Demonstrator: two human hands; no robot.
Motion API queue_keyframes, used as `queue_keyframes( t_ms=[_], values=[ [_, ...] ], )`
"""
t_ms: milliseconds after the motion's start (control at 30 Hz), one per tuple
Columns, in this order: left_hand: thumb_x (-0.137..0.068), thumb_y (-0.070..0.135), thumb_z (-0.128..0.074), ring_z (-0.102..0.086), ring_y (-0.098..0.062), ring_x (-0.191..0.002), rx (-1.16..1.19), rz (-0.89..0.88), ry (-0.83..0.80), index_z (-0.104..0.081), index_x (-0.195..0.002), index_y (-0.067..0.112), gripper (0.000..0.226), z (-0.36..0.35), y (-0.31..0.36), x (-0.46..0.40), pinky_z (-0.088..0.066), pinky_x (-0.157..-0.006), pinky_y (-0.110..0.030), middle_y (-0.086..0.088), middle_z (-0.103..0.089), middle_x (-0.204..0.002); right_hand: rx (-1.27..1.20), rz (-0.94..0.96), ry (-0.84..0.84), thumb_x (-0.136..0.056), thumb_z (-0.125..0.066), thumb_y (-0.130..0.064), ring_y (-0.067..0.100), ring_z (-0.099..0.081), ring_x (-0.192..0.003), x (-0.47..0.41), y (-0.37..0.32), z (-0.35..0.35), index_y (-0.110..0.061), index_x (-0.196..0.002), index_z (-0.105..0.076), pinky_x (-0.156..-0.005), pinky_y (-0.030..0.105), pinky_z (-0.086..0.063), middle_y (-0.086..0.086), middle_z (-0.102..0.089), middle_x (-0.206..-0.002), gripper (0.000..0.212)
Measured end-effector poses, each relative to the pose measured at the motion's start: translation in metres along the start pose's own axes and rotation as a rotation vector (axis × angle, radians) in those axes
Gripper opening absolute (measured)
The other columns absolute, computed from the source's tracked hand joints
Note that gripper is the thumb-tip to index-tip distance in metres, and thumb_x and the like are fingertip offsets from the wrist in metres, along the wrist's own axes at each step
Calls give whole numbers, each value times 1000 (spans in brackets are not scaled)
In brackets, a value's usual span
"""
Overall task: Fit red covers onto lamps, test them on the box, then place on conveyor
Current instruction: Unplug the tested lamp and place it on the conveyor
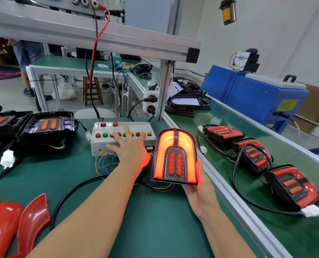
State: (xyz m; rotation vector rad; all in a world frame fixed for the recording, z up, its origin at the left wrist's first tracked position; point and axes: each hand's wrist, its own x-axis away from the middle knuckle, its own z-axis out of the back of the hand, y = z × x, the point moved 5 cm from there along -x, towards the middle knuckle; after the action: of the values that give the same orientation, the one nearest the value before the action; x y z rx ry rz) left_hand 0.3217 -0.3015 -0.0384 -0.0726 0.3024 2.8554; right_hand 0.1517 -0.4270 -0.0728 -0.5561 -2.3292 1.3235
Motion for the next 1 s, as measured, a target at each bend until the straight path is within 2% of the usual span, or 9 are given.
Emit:
queue_keyframes(
  t_ms=[167,300,500,633,733,833,1000],
  values=[
    [-87,43,-57,12,-52,-139,-7,10,-15,-12,-146,46,73,1,1,0,-4,-102,-77,-11,17,-157,-21,4,-13,-84,-49,-50,15,-71,-98,-1,0,1,-23,-109,-72,-91,35,-50,7,-73,-111,43],
    [-87,42,-54,11,-51,-140,-15,20,-21,-14,-146,46,71,4,2,0,1,-100,-77,-10,13,-158,-48,2,-2,-82,-51,-49,15,-71,-96,-2,-1,2,-23,-106,-73,-93,36,-50,8,-73,-110,42],
    [-87,52,-51,12,-44,-142,-22,0,23,-14,-147,44,71,5,2,4,2,-102,-75,-10,9,-159,-21,10,-12,-84,-50,-51,16,-70,-100,-2,-1,1,-20,-110,-71,-77,26,-57,7,-73,-112,46],
    [-86,53,-50,10,-40,-144,-76,-62,83,-13,-148,39,74,11,5,4,6,-105,-70,-10,5,-159,-4,4,-11,-90,-47,-50,18,-68,-105,-2,-1,2,-19,-113,-70,-88,32,-52,7,-72,-113,45],
    [-87,51,-49,11,-39,-144,-104,-88,64,-14,-149,38,73,11,5,3,8,-106,-69,-10,5,-160,2,1,-17,-93,-45,-49,17,-69,-104,-3,0,2,-18,-113,-69,-88,31,-52,7,-72,-113,44],
    [-87,53,-49,11,-39,-144,-119,-98,44,-16,-149,39,72,10,5,1,9,-105,-69,-10,5,-160,11,8,-15,-87,-48,-51,17,-69,-104,-3,0,2,-19,-113,-70,-88,31,-52,7,-72,-113,47],
    [-84,34,-53,8,-38,-144,-88,-113,71,-25,-145,38,68,11,5,1,9,-106,-69,-11,0,-159,-20,13,-3,-91,-47,-48,13,-71,-95,-3,0,2,-22,-107,-73,-87,32,-52,7,-73,-110,40]
  ],
)
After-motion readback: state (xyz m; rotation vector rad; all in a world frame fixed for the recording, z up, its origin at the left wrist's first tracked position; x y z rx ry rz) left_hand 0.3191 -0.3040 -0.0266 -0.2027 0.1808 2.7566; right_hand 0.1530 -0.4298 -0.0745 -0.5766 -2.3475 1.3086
